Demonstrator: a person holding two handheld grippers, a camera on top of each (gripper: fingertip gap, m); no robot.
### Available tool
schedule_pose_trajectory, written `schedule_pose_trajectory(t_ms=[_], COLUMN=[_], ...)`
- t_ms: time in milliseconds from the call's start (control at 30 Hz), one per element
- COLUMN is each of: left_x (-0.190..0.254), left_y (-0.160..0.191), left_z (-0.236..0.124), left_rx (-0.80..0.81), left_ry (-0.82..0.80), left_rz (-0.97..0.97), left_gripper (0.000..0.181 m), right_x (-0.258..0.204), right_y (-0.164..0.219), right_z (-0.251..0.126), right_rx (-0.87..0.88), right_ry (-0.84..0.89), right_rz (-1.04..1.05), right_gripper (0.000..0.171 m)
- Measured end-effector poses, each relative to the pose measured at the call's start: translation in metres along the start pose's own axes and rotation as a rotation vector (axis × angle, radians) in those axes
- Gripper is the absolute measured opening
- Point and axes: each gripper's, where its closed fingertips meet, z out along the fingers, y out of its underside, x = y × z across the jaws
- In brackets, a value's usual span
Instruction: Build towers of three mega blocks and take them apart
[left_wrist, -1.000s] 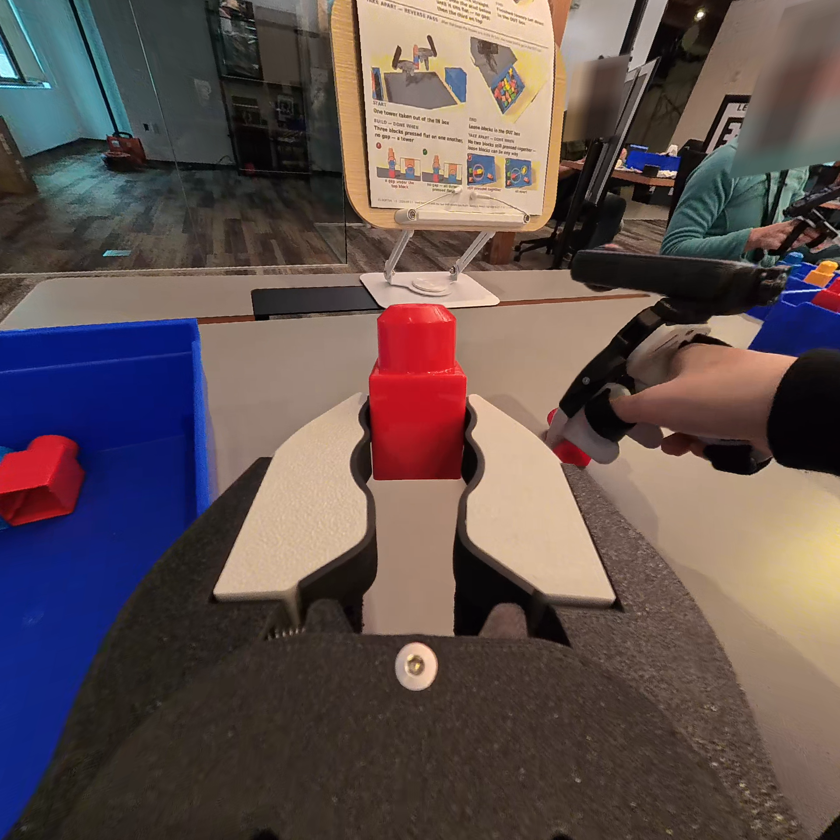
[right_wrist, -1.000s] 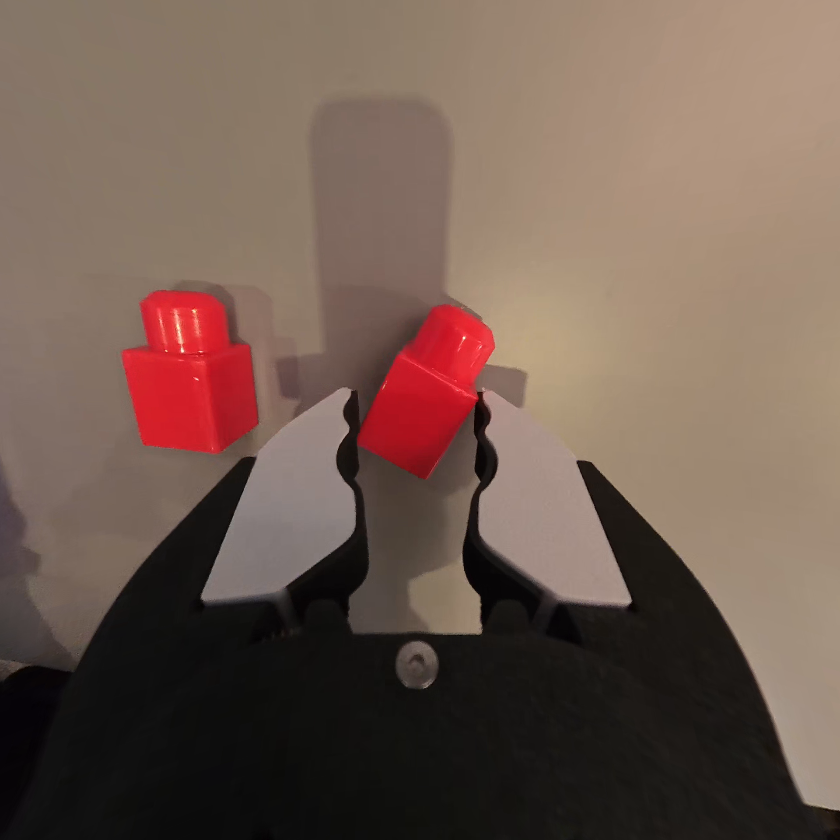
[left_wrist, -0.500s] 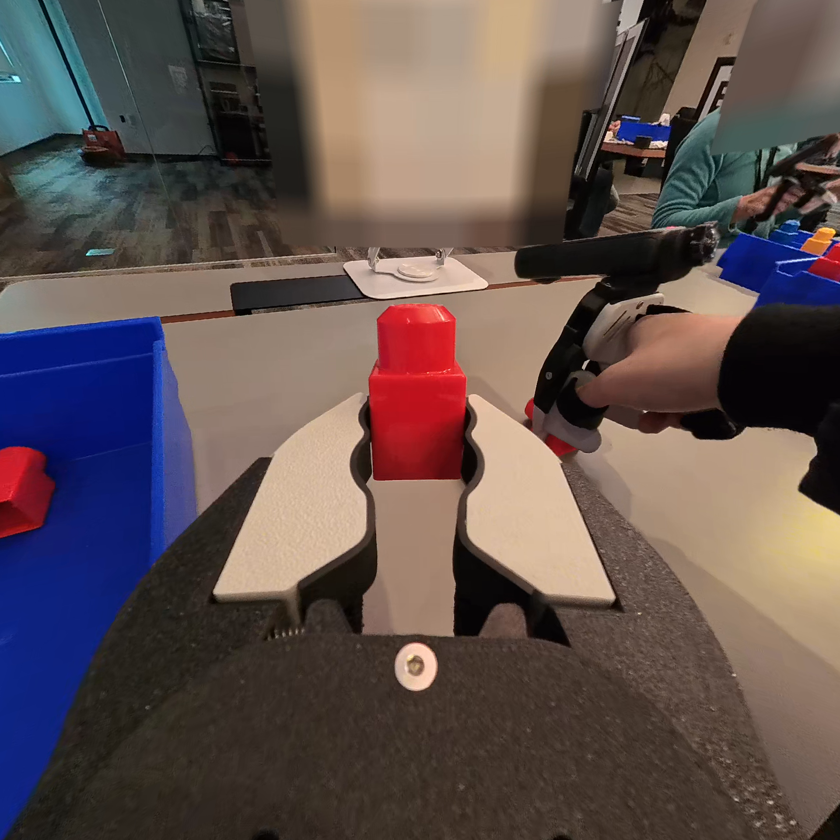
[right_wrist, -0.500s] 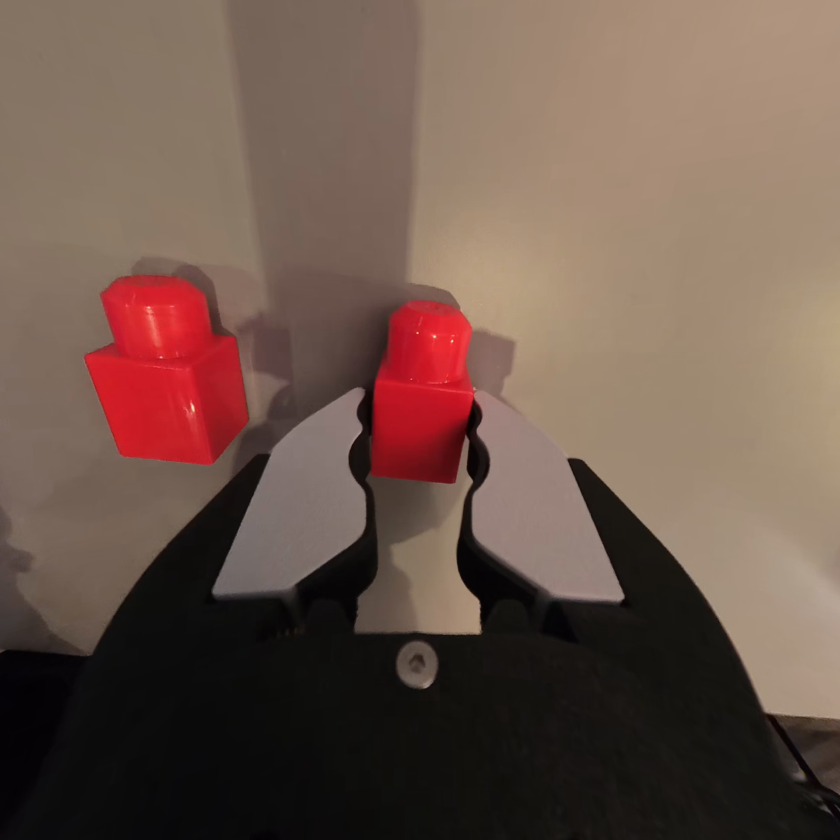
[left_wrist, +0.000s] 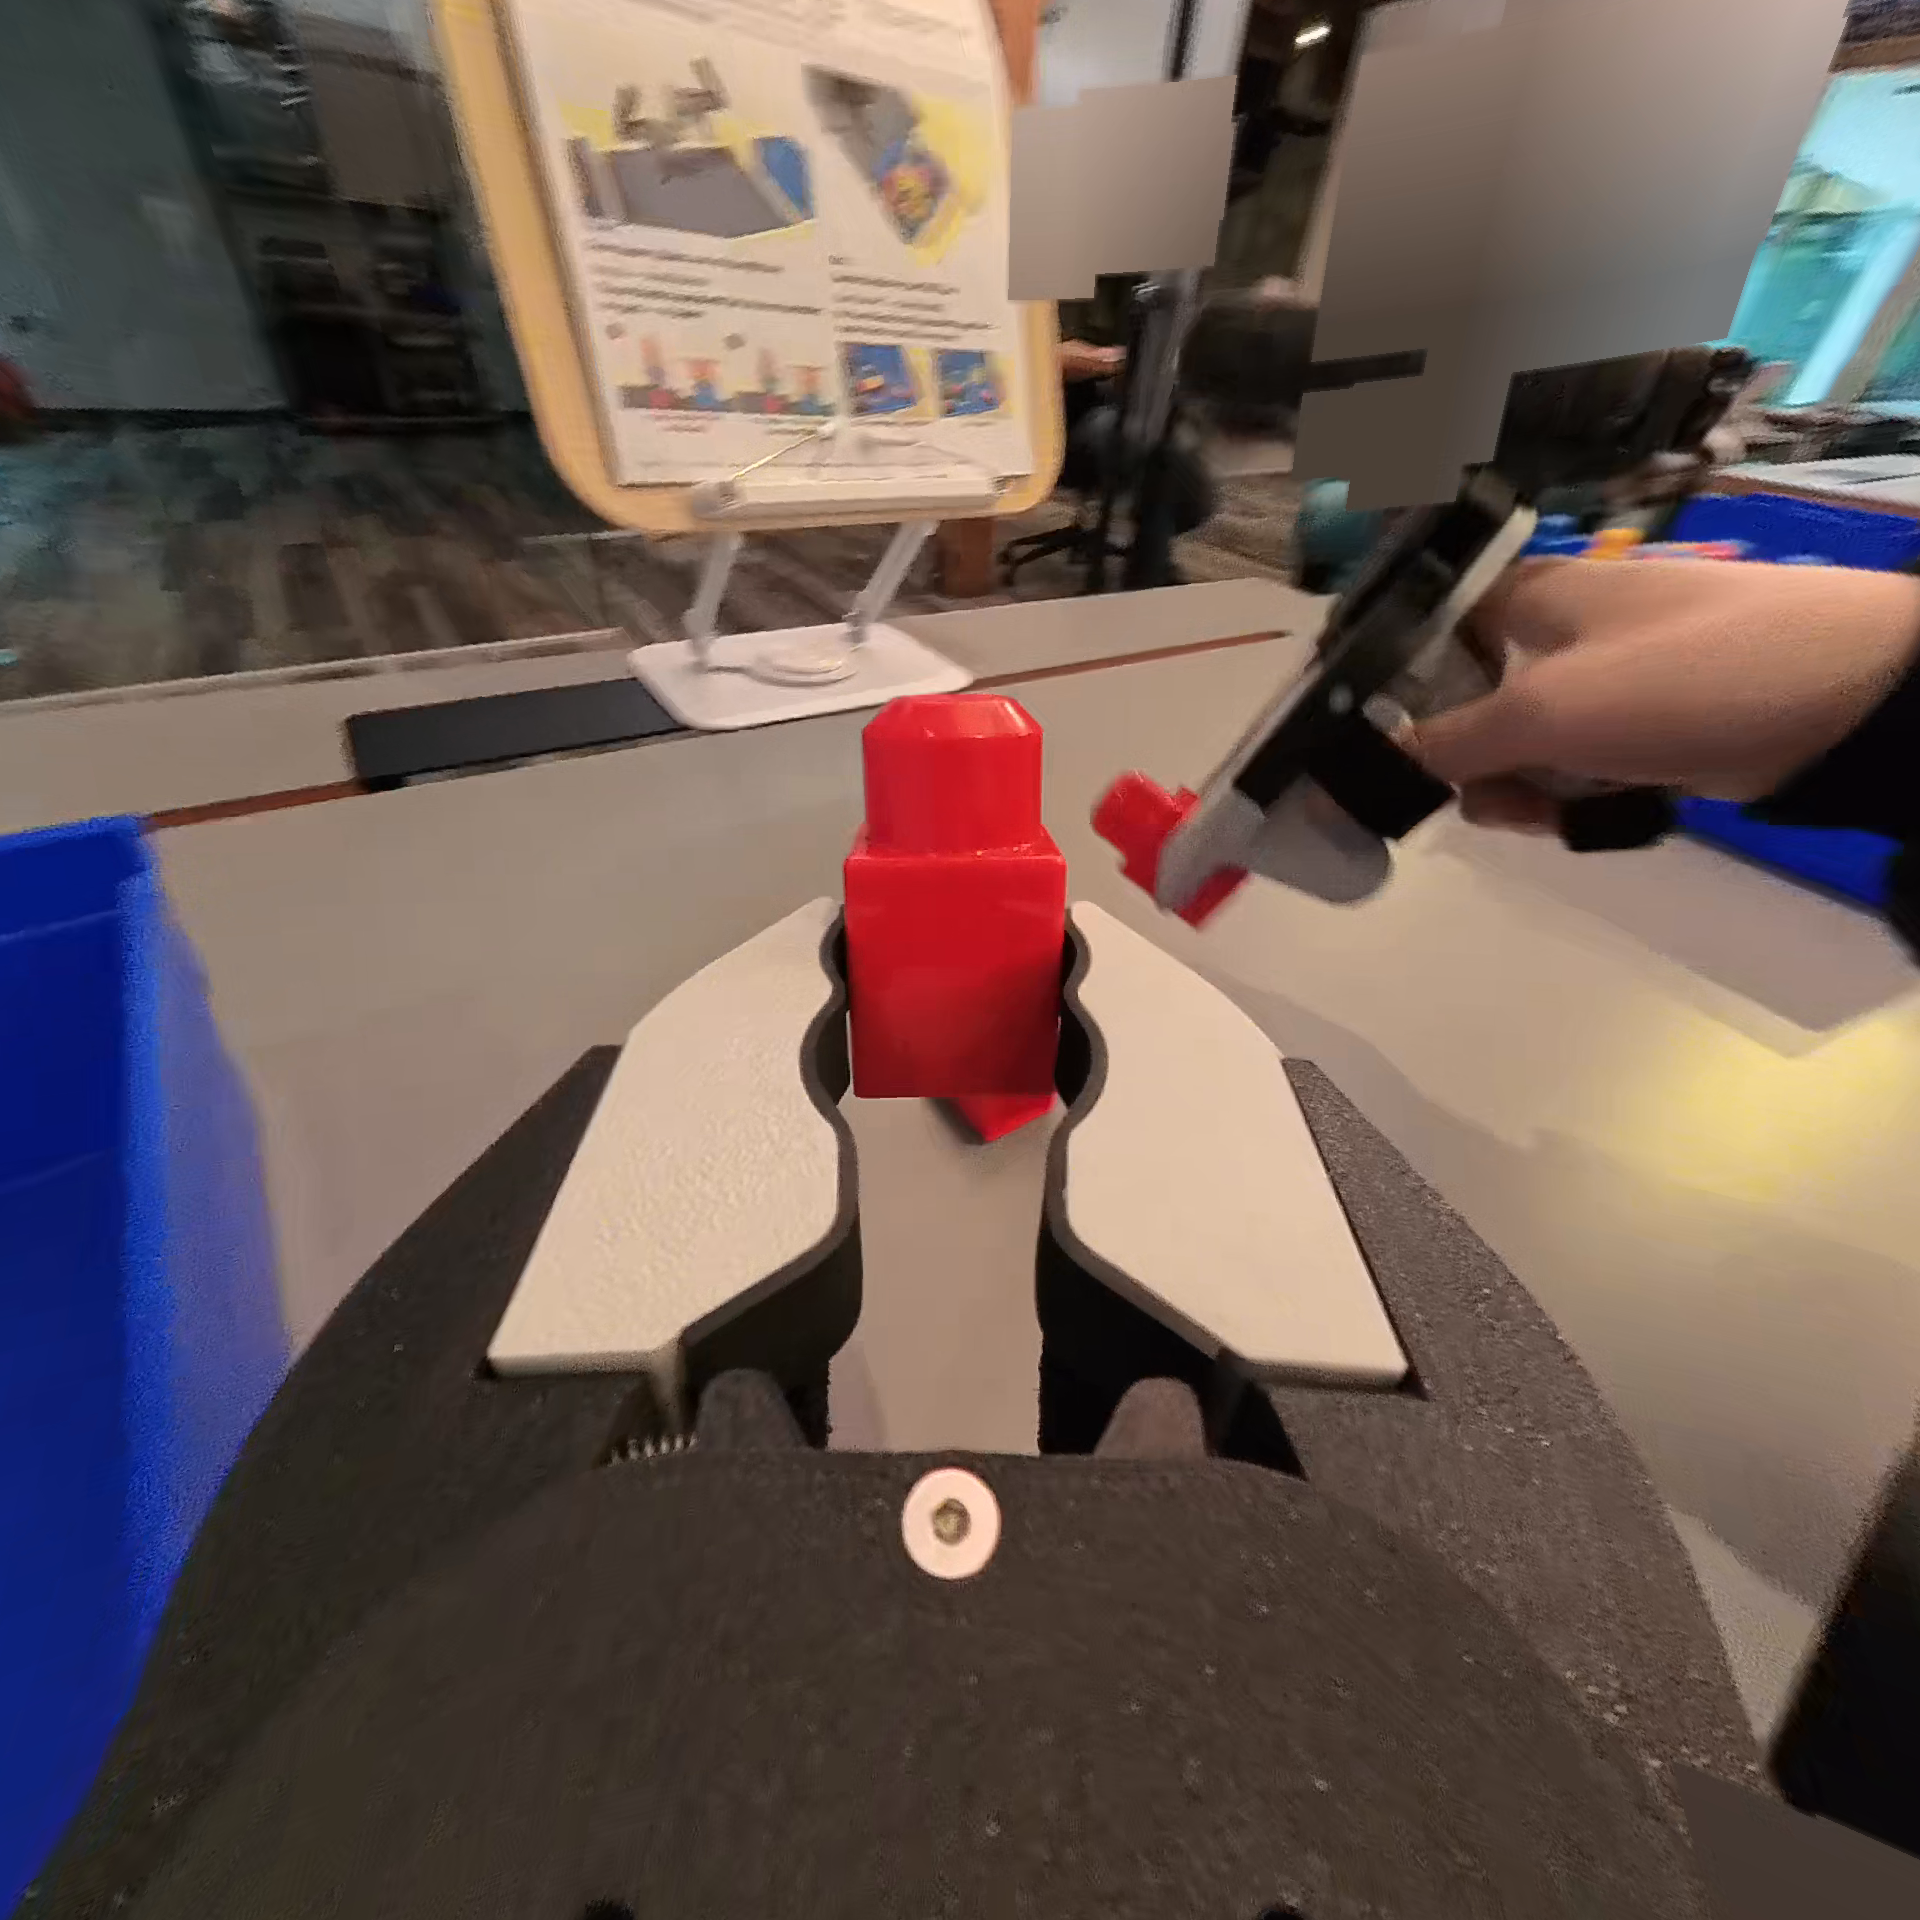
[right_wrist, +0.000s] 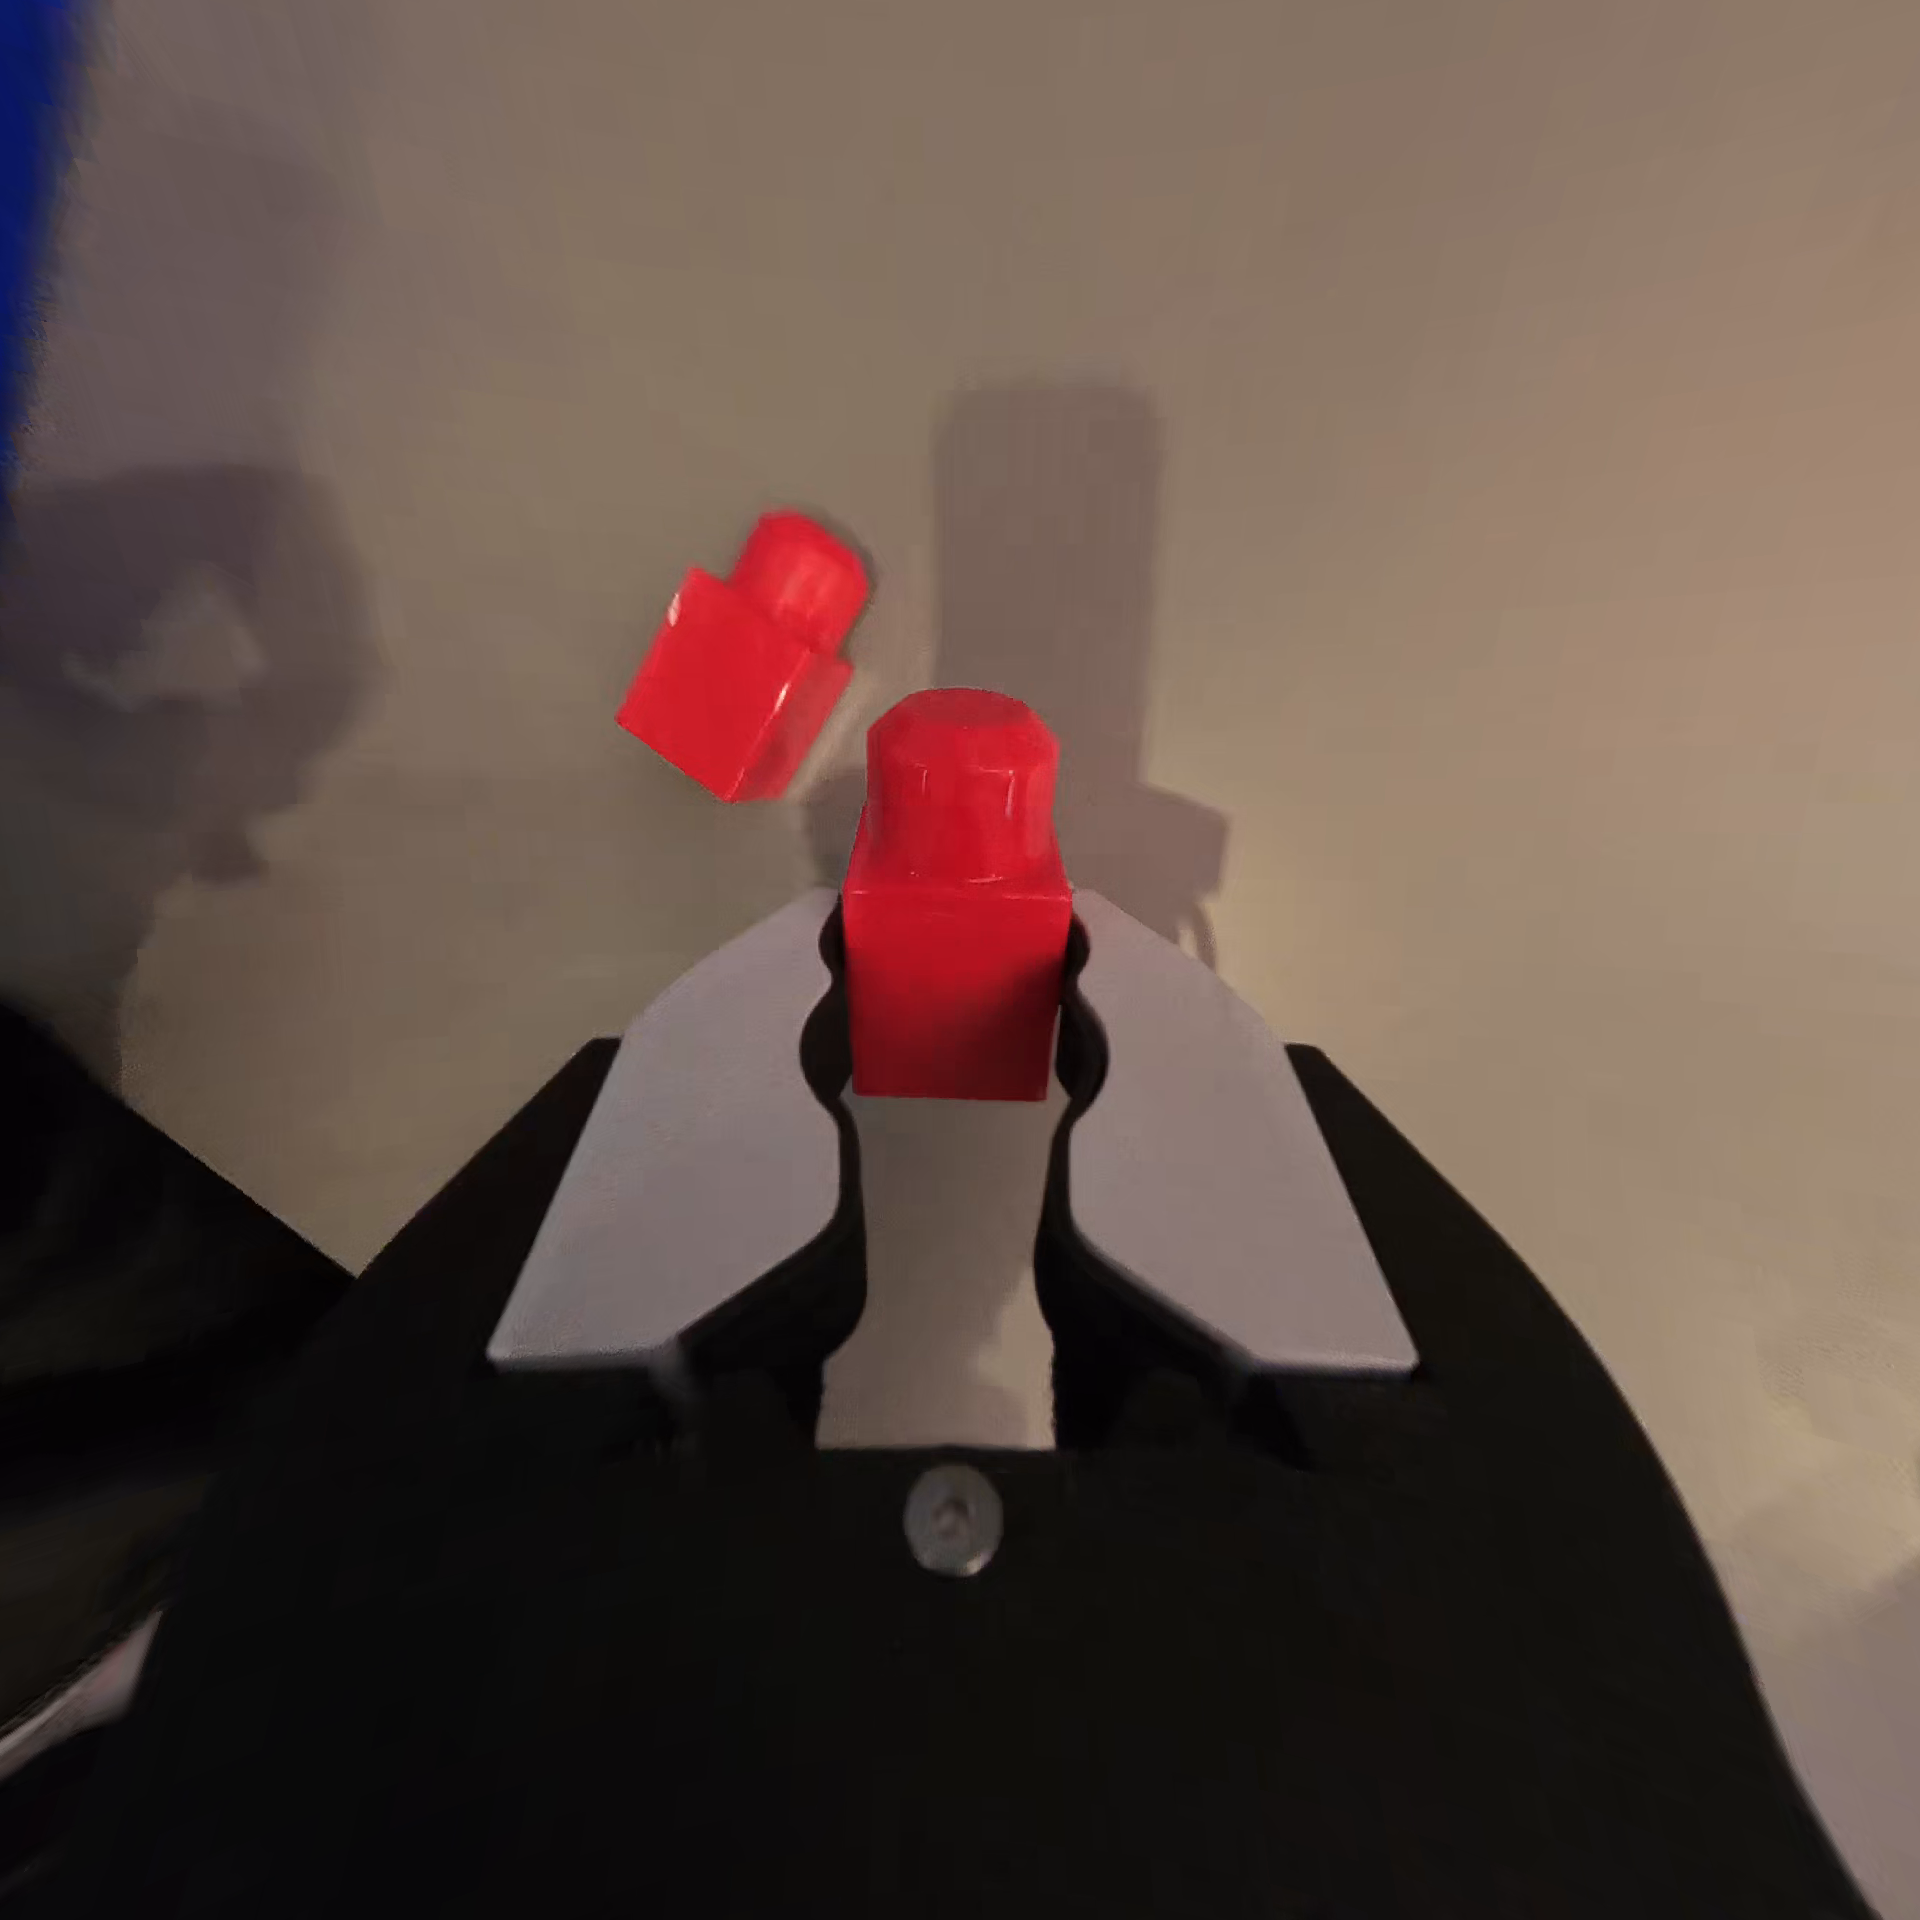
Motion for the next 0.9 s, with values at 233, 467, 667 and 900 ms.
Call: schedule_pose_trajectory(t_ms=[233,467,667,900], left_x=[0.088,0.13,0.158,0.171], left_y=[-0.036,-0.104,-0.119,-0.11], left_z=[0.007,0.062,0.121,0.163], left_rx=[0.108,0.092,0.1,0.025], left_ry=[0.621,0.864,0.933,0.939], left_rz=[-0.168,-0.168,-0.137,-0.043], left_gripper=[0.036,0.036,0.036,0.035], right_x=[-0.028,-0.043,-0.012,0.019], right_y=[-0.035,-0.036,-0.05,-0.057], right_z=[-0.17,-0.264,-0.282,-0.275], right_rx=[0.93,1.016,1.074,1.069], right_ry=[-0.721,-1.026,-1.03,-0.893], right_rz=[-0.212,-0.386,-0.388,-0.402], right_gripper=[0.035,0.036,0.036,0.035])
